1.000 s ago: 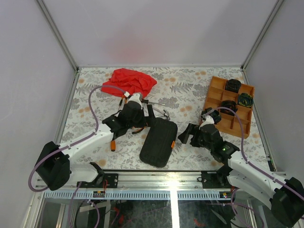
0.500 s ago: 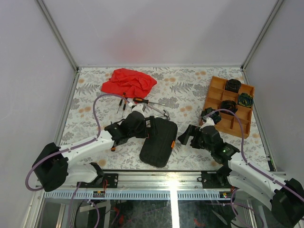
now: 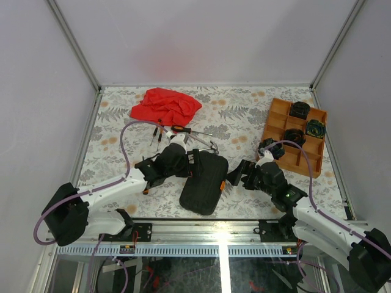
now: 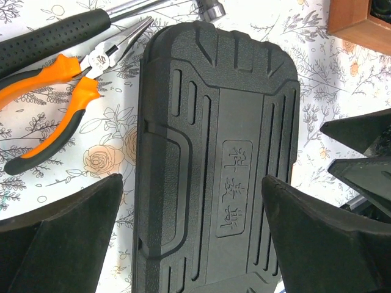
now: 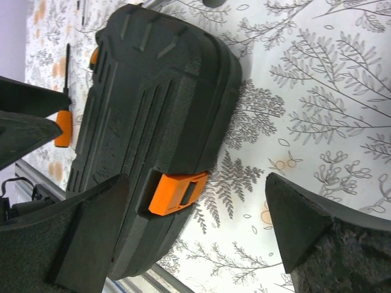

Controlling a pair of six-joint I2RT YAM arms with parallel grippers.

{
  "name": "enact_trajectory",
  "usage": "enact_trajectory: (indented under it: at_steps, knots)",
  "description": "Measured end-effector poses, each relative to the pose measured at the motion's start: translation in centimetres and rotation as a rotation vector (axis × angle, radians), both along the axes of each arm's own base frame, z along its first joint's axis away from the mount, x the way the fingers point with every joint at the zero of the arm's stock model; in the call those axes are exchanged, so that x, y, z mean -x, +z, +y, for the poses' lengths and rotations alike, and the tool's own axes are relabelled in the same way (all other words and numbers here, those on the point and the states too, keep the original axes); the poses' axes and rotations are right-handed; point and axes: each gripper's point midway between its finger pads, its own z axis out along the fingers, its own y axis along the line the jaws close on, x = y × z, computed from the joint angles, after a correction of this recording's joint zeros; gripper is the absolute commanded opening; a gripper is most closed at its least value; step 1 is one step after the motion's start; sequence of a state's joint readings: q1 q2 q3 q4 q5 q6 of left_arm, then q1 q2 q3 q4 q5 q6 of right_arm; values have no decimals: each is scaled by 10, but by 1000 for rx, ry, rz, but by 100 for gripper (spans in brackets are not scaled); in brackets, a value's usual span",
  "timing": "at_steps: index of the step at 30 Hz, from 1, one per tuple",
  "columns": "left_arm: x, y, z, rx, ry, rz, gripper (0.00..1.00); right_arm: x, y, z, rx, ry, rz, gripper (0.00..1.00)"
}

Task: Sort the tools into containers
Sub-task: Move the storage box to the center of the board.

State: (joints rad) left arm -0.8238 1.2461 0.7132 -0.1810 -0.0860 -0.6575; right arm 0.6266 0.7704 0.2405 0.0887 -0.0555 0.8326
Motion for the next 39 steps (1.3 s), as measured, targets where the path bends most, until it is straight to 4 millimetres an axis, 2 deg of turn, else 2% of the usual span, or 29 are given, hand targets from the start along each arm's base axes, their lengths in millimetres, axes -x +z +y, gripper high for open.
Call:
enact_trajectory:
  at_steps: [8,15,19,22,29,36,39]
  knots:
    - [12,-20,-2,21,-41,30,80,1,4,14,-65,40,4,95]
    - [19,-31,-6,36,-70,66,71,12,-15,20,-136,45,73,91]
    - [22,-35,-5,35,-70,77,69,16,-25,23,-160,49,114,82]
    - [22,-36,-4,34,-65,81,68,13,-25,29,-188,54,123,80]
    - [14,-37,-5,15,-44,75,55,7,-25,48,-256,82,166,71]
    - [-12,-37,-7,-13,-26,61,56,-10,-28,55,-266,51,169,71]
    - [-21,-36,-2,-15,-6,58,67,-21,-25,58,-235,52,144,73]
